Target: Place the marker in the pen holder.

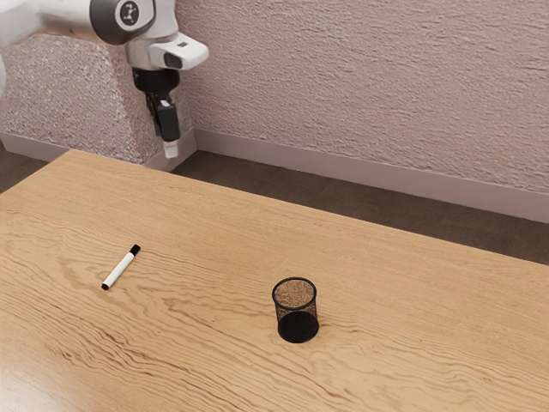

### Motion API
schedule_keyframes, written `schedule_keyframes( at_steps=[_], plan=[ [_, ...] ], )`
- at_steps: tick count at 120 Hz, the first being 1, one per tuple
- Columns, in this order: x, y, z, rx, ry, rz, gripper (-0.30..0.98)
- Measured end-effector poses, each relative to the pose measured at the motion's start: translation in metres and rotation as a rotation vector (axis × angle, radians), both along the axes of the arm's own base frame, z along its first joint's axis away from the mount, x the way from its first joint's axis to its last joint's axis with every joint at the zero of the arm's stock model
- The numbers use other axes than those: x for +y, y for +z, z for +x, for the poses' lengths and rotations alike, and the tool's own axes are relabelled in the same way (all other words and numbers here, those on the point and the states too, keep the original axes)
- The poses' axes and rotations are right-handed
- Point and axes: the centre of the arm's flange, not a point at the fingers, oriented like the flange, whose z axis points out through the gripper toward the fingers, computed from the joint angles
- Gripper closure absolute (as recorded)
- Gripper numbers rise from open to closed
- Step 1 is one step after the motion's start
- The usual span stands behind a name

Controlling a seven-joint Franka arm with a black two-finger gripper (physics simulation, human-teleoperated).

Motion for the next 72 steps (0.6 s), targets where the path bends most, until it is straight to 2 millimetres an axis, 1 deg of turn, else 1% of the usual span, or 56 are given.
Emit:
schedule_keyframes(
  at_steps=[19,28,36,40,48,52,56,72],
  plan=[
    [0.000,0.000,-0.001,0.007,-0.042,-0.002,0.00],
    [0.007,-0.001,-0.001,0.011,-0.041,-0.002,0.00],
    [0.030,-0.009,-0.001,0.021,0.022,-0.004,0.00],
    [0.046,-0.022,-0.001,0.030,0.066,-0.010,0.00],
    [0.086,-0.043,0.001,0.034,0.159,-0.016,0.00],
    [0.100,-0.055,0.004,0.040,0.195,-0.017,0.00],
    [0.108,-0.066,0.008,0.043,0.221,-0.016,0.00],
    [0.136,-0.091,0.017,0.029,0.304,-0.007,0.00]
  ],
)
